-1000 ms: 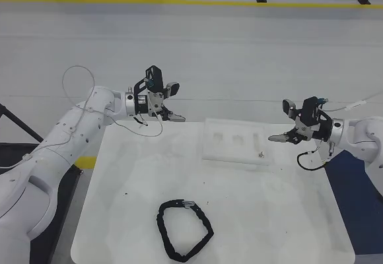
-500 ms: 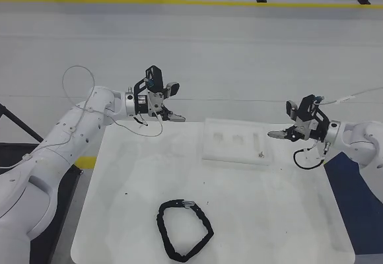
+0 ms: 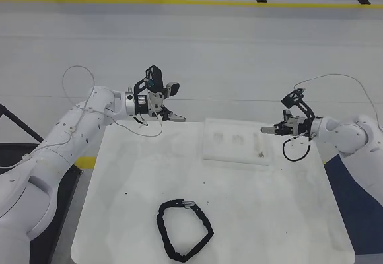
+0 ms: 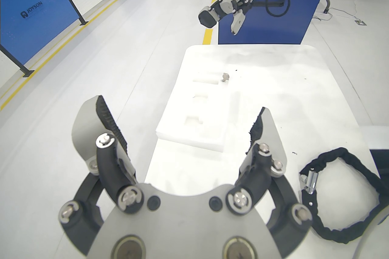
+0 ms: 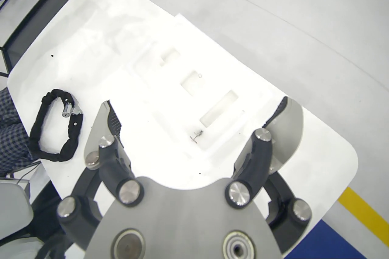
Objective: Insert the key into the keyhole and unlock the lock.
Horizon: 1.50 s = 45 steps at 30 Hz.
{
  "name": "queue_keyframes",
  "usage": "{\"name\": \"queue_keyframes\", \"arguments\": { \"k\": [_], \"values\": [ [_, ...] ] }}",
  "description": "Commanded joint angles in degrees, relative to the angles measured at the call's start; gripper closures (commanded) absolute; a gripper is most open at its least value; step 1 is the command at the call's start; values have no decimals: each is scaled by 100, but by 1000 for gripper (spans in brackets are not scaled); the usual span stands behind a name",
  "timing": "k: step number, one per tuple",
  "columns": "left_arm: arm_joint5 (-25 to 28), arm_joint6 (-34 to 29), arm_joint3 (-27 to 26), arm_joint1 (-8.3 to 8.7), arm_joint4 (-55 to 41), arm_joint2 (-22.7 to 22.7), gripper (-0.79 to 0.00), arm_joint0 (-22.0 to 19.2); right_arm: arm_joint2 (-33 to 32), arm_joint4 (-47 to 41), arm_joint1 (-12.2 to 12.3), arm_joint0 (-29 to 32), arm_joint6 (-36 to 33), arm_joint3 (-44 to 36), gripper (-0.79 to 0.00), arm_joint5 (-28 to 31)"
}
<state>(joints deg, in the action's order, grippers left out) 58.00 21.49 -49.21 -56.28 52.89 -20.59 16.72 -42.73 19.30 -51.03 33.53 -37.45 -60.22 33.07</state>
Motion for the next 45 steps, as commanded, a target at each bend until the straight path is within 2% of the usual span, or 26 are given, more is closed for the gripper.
{"name": "queue_keyframes", "arguments": {
  "k": [1, 11, 17, 29, 45],
  "values": [
    [0, 0, 0, 0, 0, 0, -785, 0, 80, 29, -67, -66, -115, 119, -785, -246],
    [0, 0, 0, 0, 0, 0, -785, 0, 425, -15, -376, -367, -1167, 595, -785, -1388],
    [0, 0, 0, 0, 0, 0, -785, 0, 658, -242, -617, -536, -1716, 1027, -785, -1523],
    [0, 0, 0, 0, 0, 0, -785, 0, 1120, -516, -1208, -746, -1835, 2003, -785, -1360],
    [0, 0, 0, 0, 0, 0, -785, 0, 1120, -516, -1208, -746, -1835, 2003, -785, -1360]
  ]
}}
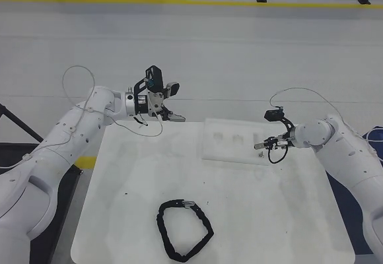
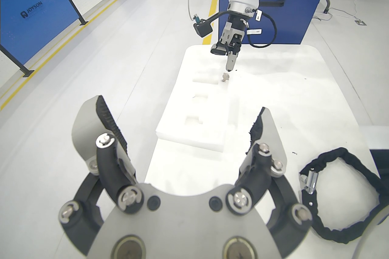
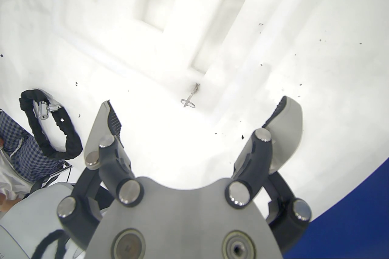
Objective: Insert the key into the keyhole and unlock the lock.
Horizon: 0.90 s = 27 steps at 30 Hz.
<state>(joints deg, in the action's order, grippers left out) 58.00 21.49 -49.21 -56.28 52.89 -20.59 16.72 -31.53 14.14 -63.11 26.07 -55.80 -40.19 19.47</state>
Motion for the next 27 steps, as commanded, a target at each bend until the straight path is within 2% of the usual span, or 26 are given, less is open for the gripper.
{"name": "queue_keyframes", "arguments": {
  "k": [1, 5, 7, 12, 15, 27],
  "values": [
    [0, 0, 0, 0, 0, 0, -785, 0, 0, 0, 0, 0, 0, 0, -785, 0],
    [0, 0, 0, 0, 0, 0, -785, 0, 54, 468, 0, 65, 223, -313, -785, -804],
    [0, 0, 0, 0, 0, 0, -785, 0, 53, 587, 6, 146, 148, -594, -785, -1297],
    [0, 0, 0, 0, 0, 0, -785, 0, -47, 598, 60, 379, -224, -1104, -785, -2108],
    [0, 0, 0, 0, 0, 0, -785, 0, -112, 620, 91, 531, -275, -1352, -785, -2378],
    [0, 0, 0, 0, 0, 0, -785, 0, -353, 955, 196, 895, -282, -2054, -785, -2656]
  ]
}}
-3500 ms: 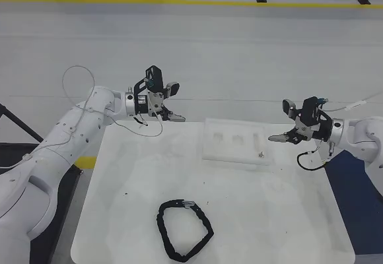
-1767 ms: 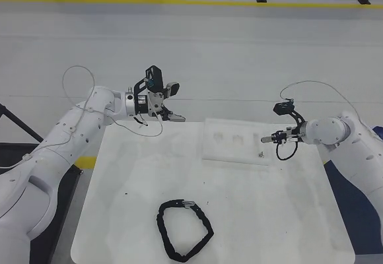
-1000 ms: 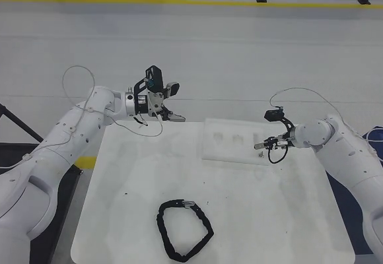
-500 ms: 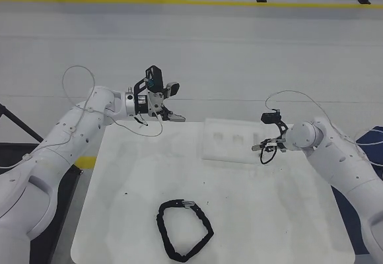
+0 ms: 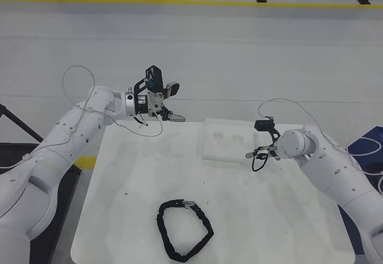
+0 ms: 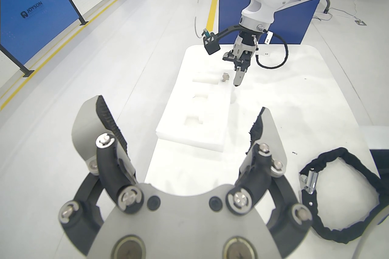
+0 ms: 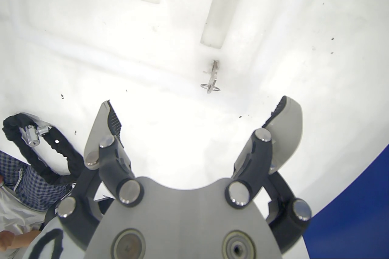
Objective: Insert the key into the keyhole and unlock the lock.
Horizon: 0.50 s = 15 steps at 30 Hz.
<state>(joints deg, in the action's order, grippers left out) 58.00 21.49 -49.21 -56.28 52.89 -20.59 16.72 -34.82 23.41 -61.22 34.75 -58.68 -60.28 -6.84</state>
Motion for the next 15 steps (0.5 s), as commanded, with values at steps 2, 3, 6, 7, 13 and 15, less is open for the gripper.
{"name": "queue_keyframes", "arguments": {
  "k": [2, 3, 6, 7, 13, 15],
  "values": [
    [0, 0, 0, 0, 0, 0, -785, 0, -66, 63, 17, 73, 15, -101, -785, -61],
    [0, 0, 0, 0, 0, 0, -785, 0, -82, 81, 18, 96, 25, -125, -739, -73],
    [0, 0, 0, 0, 0, 0, -785, 0, -124, 121, 15, 140, 31, -155, -659, -103],
    [0, 0, 0, 0, 0, 0, -785, 0, -140, 124, 12, 153, 41, -156, -613, -108],
    [0, 0, 0, 0, 0, 0, -785, 0, -167, 250, -24, 199, 96, -148, -499, -107],
    [0, 0, 0, 0, 0, 0, -785, 0, -171, 273, -47, 206, 142, -132, -462, -131]
  ]
}}
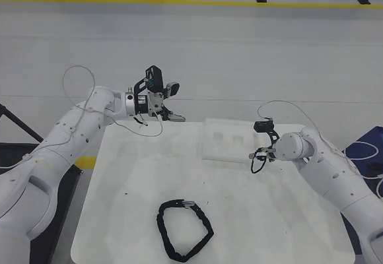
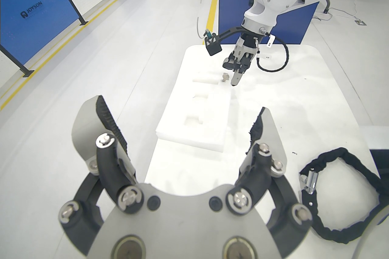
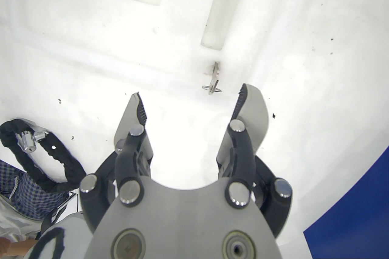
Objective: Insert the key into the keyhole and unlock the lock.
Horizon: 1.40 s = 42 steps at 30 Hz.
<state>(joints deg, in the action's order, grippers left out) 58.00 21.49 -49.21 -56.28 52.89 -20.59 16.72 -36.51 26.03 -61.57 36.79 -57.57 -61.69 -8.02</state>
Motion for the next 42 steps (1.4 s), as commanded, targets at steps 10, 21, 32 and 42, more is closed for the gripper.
{"name": "queue_keyframes", "arguments": {
  "k": [10, 21, 32, 42],
  "values": [
    [0, 0, 0, 0, 0, 0, -785, 0, 1, 232, -128, 23, 275, 191, -357, -87],
    [0, 0, 0, 0, 0, 0, -785, 0, 8, 352, -271, -37, 245, 491, -311, -129],
    [0, 0, 0, 0, 0, 0, -785, 0, 32, 470, -440, -115, 328, 810, -249, -239],
    [0, 0, 0, 0, 0, 0, -785, 0, 31, 575, -565, -138, 329, 979, -197, -306]
  ]
}}
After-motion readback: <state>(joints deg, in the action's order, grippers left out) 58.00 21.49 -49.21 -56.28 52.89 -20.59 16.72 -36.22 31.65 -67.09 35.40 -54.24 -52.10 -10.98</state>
